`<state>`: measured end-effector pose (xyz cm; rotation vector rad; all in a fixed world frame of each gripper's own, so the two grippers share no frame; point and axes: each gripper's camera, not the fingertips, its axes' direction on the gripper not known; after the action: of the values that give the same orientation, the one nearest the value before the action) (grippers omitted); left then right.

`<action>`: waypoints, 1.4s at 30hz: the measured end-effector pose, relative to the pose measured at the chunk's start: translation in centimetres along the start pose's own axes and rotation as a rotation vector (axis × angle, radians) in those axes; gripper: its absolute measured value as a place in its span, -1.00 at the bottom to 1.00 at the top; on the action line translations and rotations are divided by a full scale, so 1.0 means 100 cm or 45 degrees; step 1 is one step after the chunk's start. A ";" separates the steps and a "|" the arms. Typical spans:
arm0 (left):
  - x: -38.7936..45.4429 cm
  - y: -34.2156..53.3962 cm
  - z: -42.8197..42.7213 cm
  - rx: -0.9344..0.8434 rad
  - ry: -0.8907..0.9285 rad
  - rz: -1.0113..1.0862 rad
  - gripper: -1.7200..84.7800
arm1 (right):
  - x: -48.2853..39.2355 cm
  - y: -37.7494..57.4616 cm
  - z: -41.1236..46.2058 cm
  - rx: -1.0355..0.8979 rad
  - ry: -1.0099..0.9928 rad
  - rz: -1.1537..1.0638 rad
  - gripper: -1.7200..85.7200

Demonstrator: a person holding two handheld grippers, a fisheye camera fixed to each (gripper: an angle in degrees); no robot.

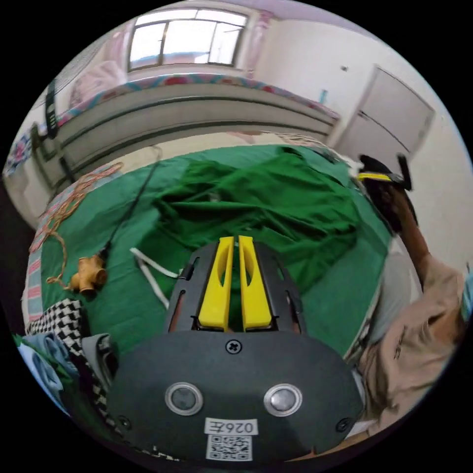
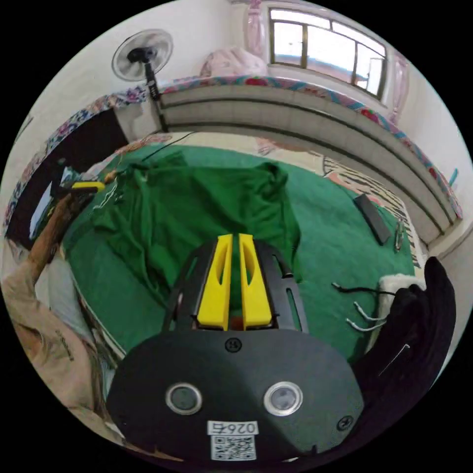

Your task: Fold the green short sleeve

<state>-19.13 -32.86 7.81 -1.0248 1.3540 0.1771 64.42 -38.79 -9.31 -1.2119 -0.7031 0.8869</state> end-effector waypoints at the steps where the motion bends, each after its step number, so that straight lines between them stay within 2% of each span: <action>1: 0.030 0.014 0.002 0.011 0.037 0.109 -0.84 | -0.024 0.017 0.002 -0.033 -0.045 -0.097 -0.91; 5: 0.115 0.040 0.017 -0.038 0.040 0.361 -0.81 | -0.108 0.062 0.007 -0.115 -0.093 -0.445 -0.84; 7: 0.159 0.050 0.030 -0.045 0.120 0.452 -0.81 | -0.137 0.070 0.019 -0.186 -0.032 -0.534 -0.82; 10: 0.202 0.058 0.051 -0.111 0.170 0.523 -0.79 | -0.168 0.073 0.054 -0.504 0.120 -0.597 -0.96; 12: 0.223 0.065 0.059 -0.149 0.175 0.547 -0.72 | -0.181 0.073 0.049 -0.532 0.139 -0.584 -0.98; 14: 0.246 0.076 0.059 -0.120 0.134 0.588 -0.65 | -0.196 0.073 0.018 -0.435 -0.106 -0.527 -0.99; 15: 0.260 0.085 0.059 -0.073 0.072 0.608 -0.52 | -0.198 0.073 0.009 -0.394 -0.192 -0.501 -0.99; 17: 0.283 0.095 0.060 -0.012 -0.067 0.630 -0.32 | -0.205 0.073 -0.024 -0.218 -0.533 -0.400 -0.99; 19: 0.312 0.099 0.076 -0.101 -0.247 0.704 -0.25 | -0.212 0.074 -0.039 -0.102 -0.822 -0.365 -0.99; 20: 0.319 0.099 0.081 -0.151 -0.283 0.728 -0.39 | -0.217 0.073 -0.043 -0.082 -0.979 -0.357 -0.98; 21: 0.327 0.101 0.092 -0.226 -0.356 0.762 -0.68 | -0.218 0.073 -0.044 -0.080 -1.038 -0.349 -0.98; 22: 0.332 0.108 0.099 -0.235 -0.460 0.789 -0.84 | -0.217 0.073 -0.044 -0.081 -1.063 -0.301 -0.98; 24: 0.330 0.119 0.104 -0.292 -0.522 0.801 -0.95 | -0.207 0.078 -0.043 -0.103 -0.925 -0.214 -0.98; 26: 0.322 0.129 0.100 -0.350 -0.458 0.768 -0.96 | -0.184 0.094 -0.046 -0.119 -0.647 -0.074 -0.97; 29: 0.294 0.146 0.078 -0.319 -0.393 0.624 -0.97 | -0.165 0.121 -0.058 -0.094 -0.417 -0.025 -0.91; 31: 0.265 0.156 0.059 -0.301 -0.303 0.482 -0.96 | -0.168 0.131 -0.061 -0.108 -0.296 -0.088 -0.86; 34: 0.228 0.166 0.039 -0.263 -0.290 0.327 -0.93 | -0.189 0.132 -0.060 -0.114 -0.147 -0.277 -0.75; 37: 0.206 0.168 0.025 -0.208 -0.250 0.255 -0.81 | -0.218 0.123 -0.023 -0.368 0.060 -0.500 -0.71; 39: 0.200 0.161 0.029 -0.217 -0.213 0.258 -0.73 | -0.231 0.118 0.006 -0.521 0.121 -0.591 -0.75; 40: 0.199 0.153 0.039 -0.262 -0.215 0.276 -0.72 | -0.235 0.111 0.014 -0.594 0.074 -0.599 -0.81; 42: 0.200 0.138 0.064 -0.415 -0.249 0.341 -0.76 | -0.235 0.099 -0.002 -0.514 0.075 -0.565 -0.95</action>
<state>-17.99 -29.20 -17.04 -1.0591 1.3035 0.7000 51.04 -58.20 -18.92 -1.3539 -1.0863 0.3461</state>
